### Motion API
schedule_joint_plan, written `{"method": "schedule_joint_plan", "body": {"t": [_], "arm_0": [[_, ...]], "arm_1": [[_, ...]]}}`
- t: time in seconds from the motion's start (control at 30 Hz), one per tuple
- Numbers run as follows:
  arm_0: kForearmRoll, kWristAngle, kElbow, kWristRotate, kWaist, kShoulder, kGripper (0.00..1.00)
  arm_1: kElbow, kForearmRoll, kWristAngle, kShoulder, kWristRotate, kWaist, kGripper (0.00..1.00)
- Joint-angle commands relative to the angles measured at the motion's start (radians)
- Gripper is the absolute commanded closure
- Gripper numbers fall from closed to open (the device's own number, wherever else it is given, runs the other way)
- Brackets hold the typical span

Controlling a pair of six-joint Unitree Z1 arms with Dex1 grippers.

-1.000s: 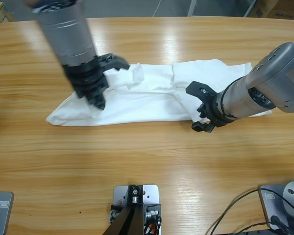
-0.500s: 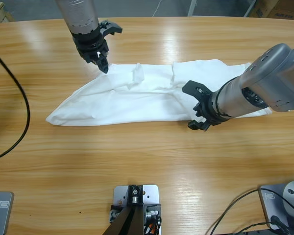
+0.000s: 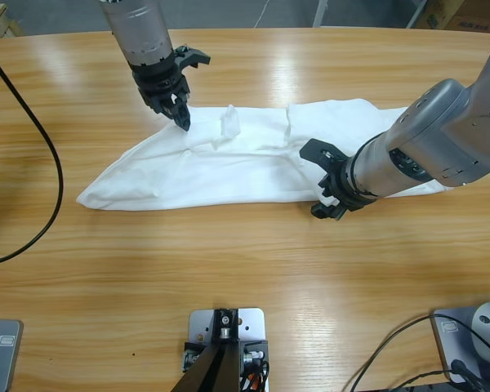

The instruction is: Fold clothes

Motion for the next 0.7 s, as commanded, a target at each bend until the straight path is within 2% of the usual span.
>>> {"method": "schedule_joint_plan", "body": {"t": [0.03, 0.13, 0.17, 0.23, 0.27, 0.47, 0.7], "arm_0": [[0.023, -0.032, 0.006, -0.009, 0.005, 0.110, 0.566], [0.025, -0.029, 0.007, -0.010, 0.010, 0.110, 0.567], [0.027, -0.029, 0.006, -0.011, 0.011, 0.109, 0.595], [0.038, -0.029, 0.005, -0.009, 0.016, 0.106, 0.926], [0.044, -0.027, 0.006, -0.005, 0.018, 0.103, 1.000], [0.054, -0.026, 0.006, 0.009, 0.024, 0.098, 1.000], [0.060, -0.005, 0.008, -0.085, 0.039, 0.076, 1.000]], "arm_1": [[0.018, -0.007, 0.019, 0.020, -0.005, 0.007, 0.197], [0.011, -0.008, 0.019, 0.020, -0.005, 0.007, 0.197], [0.010, -0.008, 0.019, 0.020, -0.005, 0.007, 0.197], [0.010, -0.008, 0.019, 0.020, -0.005, 0.007, 0.197], [0.012, -0.008, 0.019, 0.020, -0.005, 0.007, 0.197], [0.016, -0.008, 0.017, 0.019, -0.003, 0.007, 0.198], [0.015, -0.011, 0.017, 0.022, -0.001, 0.007, 0.197]]}}
